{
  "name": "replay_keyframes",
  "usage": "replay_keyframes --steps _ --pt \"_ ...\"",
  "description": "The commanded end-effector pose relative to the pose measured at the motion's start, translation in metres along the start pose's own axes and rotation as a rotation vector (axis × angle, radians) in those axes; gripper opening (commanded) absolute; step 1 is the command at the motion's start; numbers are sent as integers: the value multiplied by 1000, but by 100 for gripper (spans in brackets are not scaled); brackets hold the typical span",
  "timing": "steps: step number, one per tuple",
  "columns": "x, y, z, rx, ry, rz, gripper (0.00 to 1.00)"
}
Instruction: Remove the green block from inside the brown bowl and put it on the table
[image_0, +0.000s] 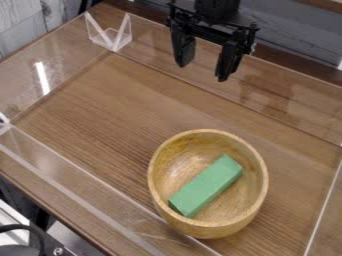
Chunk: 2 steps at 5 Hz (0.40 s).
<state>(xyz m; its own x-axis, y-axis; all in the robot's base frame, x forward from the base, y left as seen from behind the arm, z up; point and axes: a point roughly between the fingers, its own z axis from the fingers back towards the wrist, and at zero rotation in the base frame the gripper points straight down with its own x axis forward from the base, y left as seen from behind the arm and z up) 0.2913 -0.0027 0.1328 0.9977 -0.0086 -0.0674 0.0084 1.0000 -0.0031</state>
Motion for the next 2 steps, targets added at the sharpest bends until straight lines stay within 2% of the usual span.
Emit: replay_keyframes --steps 1,2 --pt "-22 -10 -14 4 22 -78 100" --pt "-53 -26 -31 8 31 -157 100"
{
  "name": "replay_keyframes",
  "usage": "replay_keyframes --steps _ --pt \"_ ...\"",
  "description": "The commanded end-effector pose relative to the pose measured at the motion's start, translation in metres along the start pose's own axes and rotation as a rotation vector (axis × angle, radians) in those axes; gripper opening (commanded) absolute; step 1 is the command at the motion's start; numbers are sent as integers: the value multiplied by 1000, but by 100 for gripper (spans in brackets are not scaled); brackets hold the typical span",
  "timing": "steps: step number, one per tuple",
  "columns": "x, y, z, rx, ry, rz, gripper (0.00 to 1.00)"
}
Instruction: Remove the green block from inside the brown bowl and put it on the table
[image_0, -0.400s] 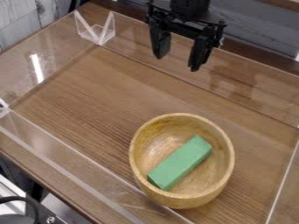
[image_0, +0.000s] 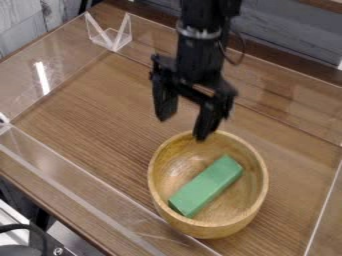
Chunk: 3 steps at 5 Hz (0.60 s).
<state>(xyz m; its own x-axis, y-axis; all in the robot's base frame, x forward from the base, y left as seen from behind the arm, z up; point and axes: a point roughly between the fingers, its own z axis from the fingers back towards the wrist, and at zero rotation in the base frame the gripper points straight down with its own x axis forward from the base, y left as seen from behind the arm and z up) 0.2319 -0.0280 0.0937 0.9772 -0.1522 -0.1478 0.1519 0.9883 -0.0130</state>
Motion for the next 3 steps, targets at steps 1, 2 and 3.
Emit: replay_keyframes --steps 1,2,3 --pt "-17 -19 -1 20 -89 -67 100" --pt "-21 -28 -18 25 -118 -90 100" --pt "-20 -29 -33 21 -132 -104 100"
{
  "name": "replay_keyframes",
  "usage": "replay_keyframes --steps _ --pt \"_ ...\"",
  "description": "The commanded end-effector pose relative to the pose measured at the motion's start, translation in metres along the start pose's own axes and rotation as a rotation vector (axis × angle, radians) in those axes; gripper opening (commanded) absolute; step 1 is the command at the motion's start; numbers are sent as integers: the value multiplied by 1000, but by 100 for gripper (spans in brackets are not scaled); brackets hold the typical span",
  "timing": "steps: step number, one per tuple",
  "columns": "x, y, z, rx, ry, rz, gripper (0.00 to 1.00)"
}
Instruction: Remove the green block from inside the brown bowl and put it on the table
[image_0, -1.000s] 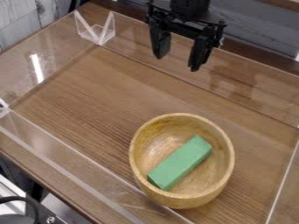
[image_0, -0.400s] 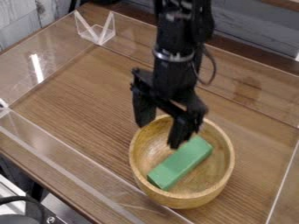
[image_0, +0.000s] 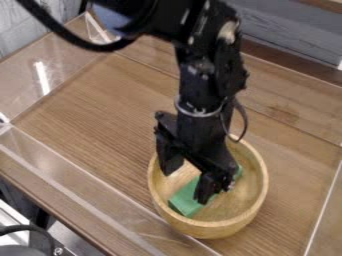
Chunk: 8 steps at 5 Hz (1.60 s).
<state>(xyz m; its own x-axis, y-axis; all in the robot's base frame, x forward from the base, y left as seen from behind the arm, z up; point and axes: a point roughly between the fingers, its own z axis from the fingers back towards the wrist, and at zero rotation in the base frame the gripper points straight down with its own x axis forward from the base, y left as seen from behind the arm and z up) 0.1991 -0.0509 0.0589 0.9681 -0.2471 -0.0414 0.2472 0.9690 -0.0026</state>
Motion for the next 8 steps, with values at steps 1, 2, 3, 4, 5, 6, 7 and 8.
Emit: replay_keyframes --steps 1,2,3,4,5,6,7,8 --pt "6 0 -5 -3 -33 -11 100" --pt "10 2 -10 -10 -36 -6 100" --pt "11 5 -12 -17 -39 0 100" --pt "11 7 -14 -25 -40 6 100" --pt "12 9 -16 -30 -39 12 100" --pt "12 10 -19 -35 -36 18 100" --pt "11 10 -21 -43 -31 27 0" --pt "9 8 -20 -54 -15 35 0"
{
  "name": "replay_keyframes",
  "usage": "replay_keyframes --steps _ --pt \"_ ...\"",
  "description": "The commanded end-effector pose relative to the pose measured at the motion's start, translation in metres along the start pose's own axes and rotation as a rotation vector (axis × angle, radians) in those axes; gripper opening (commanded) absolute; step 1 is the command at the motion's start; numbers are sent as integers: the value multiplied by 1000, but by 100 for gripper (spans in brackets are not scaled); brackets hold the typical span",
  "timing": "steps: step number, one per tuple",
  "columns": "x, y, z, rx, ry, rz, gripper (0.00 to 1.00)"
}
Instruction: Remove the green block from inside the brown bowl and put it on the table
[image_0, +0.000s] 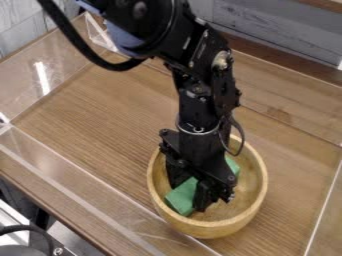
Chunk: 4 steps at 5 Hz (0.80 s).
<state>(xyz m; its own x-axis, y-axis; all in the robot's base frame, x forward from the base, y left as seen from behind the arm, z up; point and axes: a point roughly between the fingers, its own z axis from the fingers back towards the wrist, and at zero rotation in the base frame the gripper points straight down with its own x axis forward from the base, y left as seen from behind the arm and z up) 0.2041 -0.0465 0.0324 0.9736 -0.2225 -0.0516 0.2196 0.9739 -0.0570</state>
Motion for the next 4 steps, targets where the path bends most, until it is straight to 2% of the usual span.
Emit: replay_keyframes --steps 1,3,4 --pt "2 0 10 -11 -7 18 0" --pt "-3 -3 21 -33 25 39 0" --pt "-4 -3 28 -41 31 48 0"
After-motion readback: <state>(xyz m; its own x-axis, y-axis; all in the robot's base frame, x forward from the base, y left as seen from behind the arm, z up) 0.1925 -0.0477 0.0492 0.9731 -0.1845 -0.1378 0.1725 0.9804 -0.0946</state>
